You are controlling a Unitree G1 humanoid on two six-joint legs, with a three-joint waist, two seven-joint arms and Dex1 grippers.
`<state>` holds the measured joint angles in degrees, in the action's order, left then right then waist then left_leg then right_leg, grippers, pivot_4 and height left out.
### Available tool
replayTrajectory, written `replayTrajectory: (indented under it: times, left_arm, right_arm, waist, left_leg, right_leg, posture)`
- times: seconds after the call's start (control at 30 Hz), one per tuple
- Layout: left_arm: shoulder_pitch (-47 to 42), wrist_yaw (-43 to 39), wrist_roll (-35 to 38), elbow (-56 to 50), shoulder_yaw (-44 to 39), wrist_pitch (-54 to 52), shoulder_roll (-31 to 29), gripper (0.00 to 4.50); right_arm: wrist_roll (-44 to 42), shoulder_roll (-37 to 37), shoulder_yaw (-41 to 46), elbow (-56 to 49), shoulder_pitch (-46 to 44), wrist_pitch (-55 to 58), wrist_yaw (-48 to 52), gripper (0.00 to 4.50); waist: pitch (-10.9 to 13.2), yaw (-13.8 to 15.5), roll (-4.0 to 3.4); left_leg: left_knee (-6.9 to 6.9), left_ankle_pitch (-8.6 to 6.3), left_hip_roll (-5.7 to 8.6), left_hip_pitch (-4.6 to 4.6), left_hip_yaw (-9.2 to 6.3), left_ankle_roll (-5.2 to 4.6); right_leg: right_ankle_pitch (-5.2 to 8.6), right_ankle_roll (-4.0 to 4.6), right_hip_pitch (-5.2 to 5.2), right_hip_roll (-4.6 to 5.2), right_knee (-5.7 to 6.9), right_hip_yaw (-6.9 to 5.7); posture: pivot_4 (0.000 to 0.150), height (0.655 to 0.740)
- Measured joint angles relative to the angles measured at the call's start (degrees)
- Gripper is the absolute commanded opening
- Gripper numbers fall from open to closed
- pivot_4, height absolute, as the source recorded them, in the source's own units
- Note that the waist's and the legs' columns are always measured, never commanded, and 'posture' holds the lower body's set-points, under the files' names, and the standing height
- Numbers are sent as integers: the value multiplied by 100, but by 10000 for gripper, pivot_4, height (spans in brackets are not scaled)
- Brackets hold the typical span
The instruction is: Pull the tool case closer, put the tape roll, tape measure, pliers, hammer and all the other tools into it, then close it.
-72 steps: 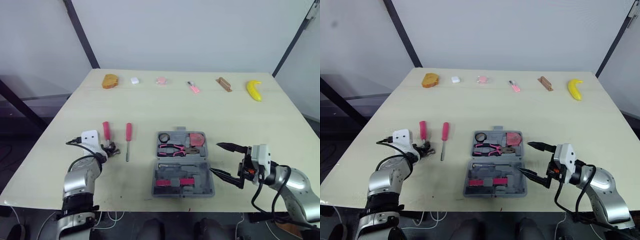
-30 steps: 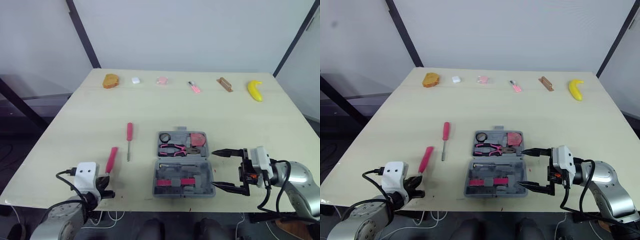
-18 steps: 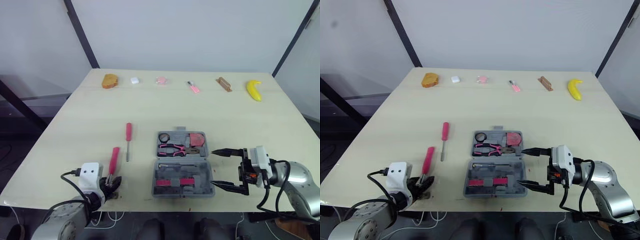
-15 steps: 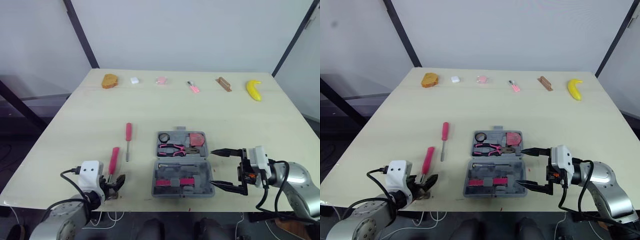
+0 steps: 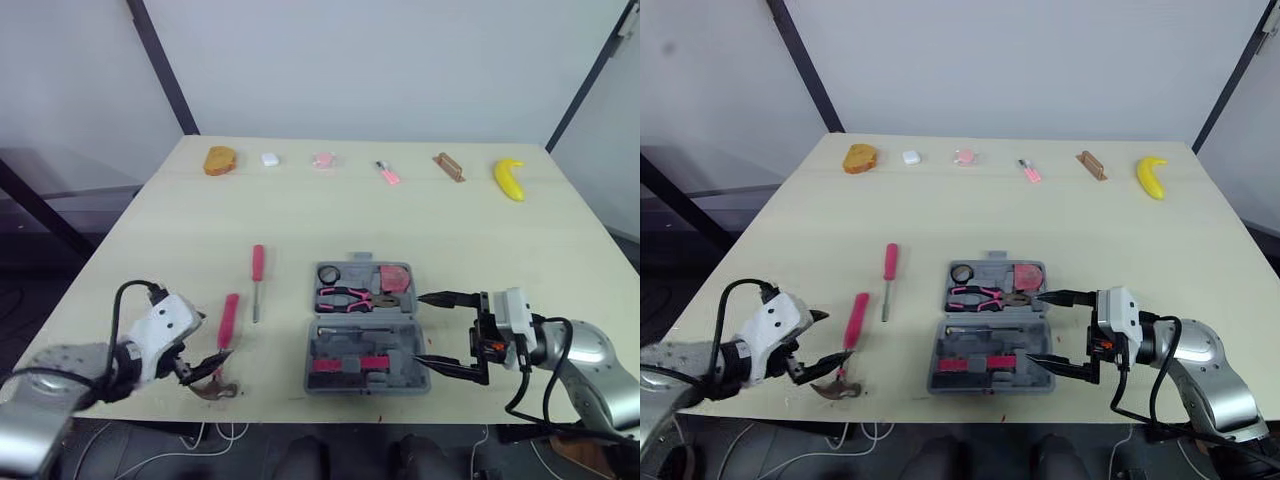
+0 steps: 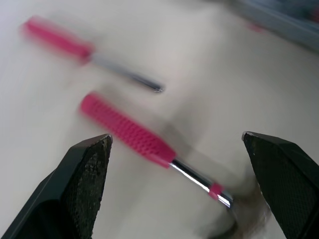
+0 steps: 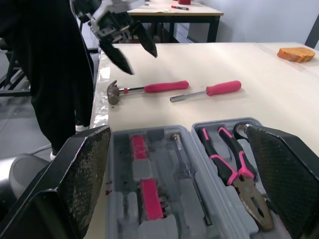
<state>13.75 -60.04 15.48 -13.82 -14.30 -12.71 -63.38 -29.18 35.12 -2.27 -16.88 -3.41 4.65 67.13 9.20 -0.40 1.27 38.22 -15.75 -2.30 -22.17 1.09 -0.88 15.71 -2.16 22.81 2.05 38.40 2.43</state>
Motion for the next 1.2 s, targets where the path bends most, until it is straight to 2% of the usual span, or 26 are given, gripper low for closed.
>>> replayTrajectory:
  times: [0.13,0.27,0.3,0.33,0.43,0.63,0.77,0.97,1.03,1.2]
  left_arm:
    - [-871,-1571,-185,1246,567,1872,-482,44571]
    - [-1671,-2561,-368,2234,1220,3090,-492,44571]
    - [-2096,-2820,-497,2598,1602,3621,-493,44571]
    - [-2192,-2840,-531,2679,1691,3756,-494,44571]
    - [-3089,-2889,-1012,3349,2640,4828,-520,44571]
    - [-4263,-2901,-1630,4247,3756,6115,-409,44571]
    - [-5007,-2908,-2088,5037,4446,7132,51,44571]
    - [-5520,-2908,-2489,5776,4864,7919,362,44571]
    - [-5730,-2875,-2847,6188,5087,8367,575,44571]
    - [-5795,-2859,-2867,5977,5267,8471,627,44571]
  right_arm:
    - [-2,11,5,13,-15,-2,12,45000]
    - [5,9,1,40,-35,-3,3,45000]
    - [15,2,-3,51,-50,-5,-8,45000]
    - [15,-6,-3,48,-50,-5,-9,45000]
    - [30,-26,-19,50,-39,-9,-21,45000]
    - [46,-55,-14,53,-43,-10,-24,45000]
    - [42,-50,-9,54,-89,9,-11,45000]
    - [15,-13,-8,54,-98,38,14,45000]
    - [16,34,-10,55,-89,105,50,45000]
    - [21,40,-14,54,-91,111,49,45000]
  waist:
    - [11,6,-13]
    - [13,-11,-15]
    - [13,-1,-15]
    - [13,1,-15]
    - [13,29,-15]
    - [14,23,-12]
    - [14,29,-12]
    - [14,11,-10]
    - [13,-15,-9]
    - [13,-18,-9]
  left_leg:
    - [1,0,1,-20,11,-1]
    - [9,0,8,-79,18,-2]
    - [8,0,8,-82,17,-2]
    - [8,0,8,-84,16,-2]
    - [10,0,9,-85,14,-2]
    - [17,0,9,-82,16,-3]
    - [20,0,9,-82,15,-3]
    - [21,0,9,-81,14,-3]
    - [23,0,8,-82,13,-3]
    - [28,0,8,-82,13,-3]
  right_leg:
    - [-1,-2,3,-4,-27,-8]
    - [-16,-28,48,-21,-31,-16]
    - [-17,-29,52,-26,-29,-16]
    - [-17,-29,53,-27,-26,-17]
    - [-17,-29,58,-31,-12,-14]
    - [-18,-30,58,-33,3,-9]
    - [-17,-30,59,-35,10,-9]
    - [-17,-30,60,-36,15,-9]
    - [-17,-30,61,-35,20,-9]
    - [-17,-30,61,-34,26,-7]
  posture:
    - [1500,7400]
    - [1500,7400]
    - [1500,7400]
    - [1500,7400]
    - [1500,7400]
    - [1500,7400]
    - [1500,7400]
    - [1500,7400]
    - [1500,7400]
    - [1500,7400]
